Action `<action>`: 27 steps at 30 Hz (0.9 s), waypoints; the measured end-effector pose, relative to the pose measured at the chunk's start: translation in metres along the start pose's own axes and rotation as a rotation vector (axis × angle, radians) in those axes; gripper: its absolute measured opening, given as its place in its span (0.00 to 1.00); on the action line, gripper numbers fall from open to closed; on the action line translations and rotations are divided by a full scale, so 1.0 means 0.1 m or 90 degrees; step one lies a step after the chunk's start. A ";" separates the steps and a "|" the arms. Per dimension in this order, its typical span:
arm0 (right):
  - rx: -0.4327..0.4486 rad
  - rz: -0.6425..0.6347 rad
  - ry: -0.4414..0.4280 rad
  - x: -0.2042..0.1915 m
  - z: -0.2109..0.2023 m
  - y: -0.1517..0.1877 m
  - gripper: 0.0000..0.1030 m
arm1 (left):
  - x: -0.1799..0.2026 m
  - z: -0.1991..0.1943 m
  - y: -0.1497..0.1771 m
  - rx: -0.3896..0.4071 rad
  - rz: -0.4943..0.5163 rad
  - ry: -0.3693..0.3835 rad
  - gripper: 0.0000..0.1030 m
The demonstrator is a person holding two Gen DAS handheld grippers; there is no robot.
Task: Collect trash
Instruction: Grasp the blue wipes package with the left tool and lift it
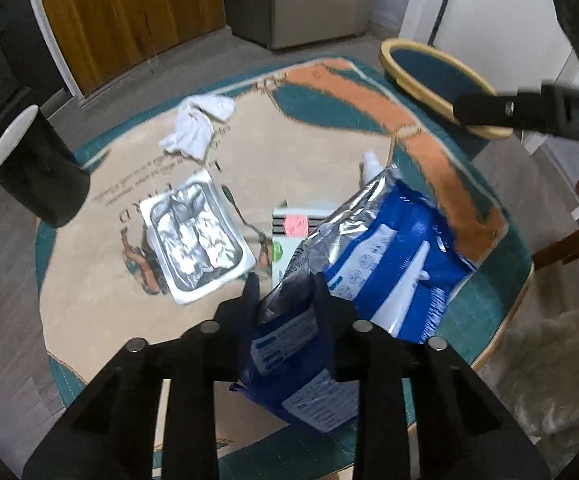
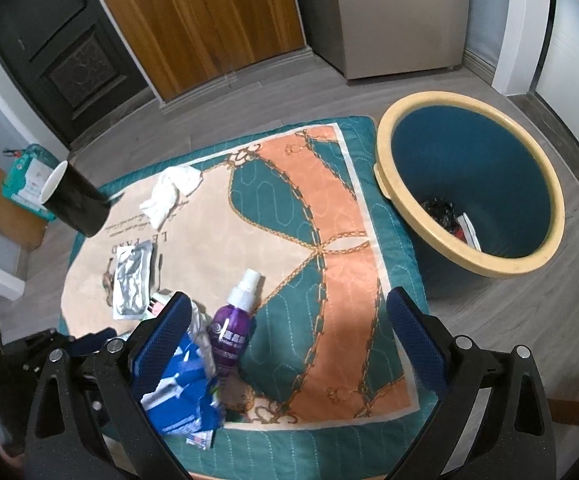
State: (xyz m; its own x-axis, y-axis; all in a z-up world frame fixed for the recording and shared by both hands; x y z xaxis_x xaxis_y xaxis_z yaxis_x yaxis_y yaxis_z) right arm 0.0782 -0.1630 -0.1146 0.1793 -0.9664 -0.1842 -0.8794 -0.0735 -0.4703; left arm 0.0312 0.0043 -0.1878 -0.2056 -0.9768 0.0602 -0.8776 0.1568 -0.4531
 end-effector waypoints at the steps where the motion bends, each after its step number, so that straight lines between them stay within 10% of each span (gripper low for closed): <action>1: 0.002 0.000 -0.002 0.00 -0.01 -0.01 0.94 | -0.01 -0.03 -0.03 0.004 -0.002 0.004 0.21; 15: 0.013 0.036 -0.008 0.04 -0.04 -0.04 0.94 | -0.30 -1.07 -0.73 0.127 0.068 -0.113 0.20; 27: -0.030 -0.001 -0.006 -0.24 0.31 0.10 0.94 | -0.74 -0.94 -0.88 0.161 -0.054 -0.102 0.20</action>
State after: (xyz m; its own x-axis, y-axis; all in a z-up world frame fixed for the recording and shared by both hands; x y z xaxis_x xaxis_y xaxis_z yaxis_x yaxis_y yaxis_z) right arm 0.0790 -0.1332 -0.1414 0.1849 -0.9638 -0.1919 -0.8991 -0.0870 -0.4290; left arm 0.0828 0.0762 -0.0687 -0.0476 -0.9985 -0.0255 -0.7486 0.0525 -0.6609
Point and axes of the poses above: each gripper's, at about its wrist camera, not at the fingertips, and z roughly the way its jaws point, x to its right, y to its underside, the point moved 6 cm from there along z, roughly the way its jaws point, and after that the axes turned 2 degrees about y, right-handed, at the moved point
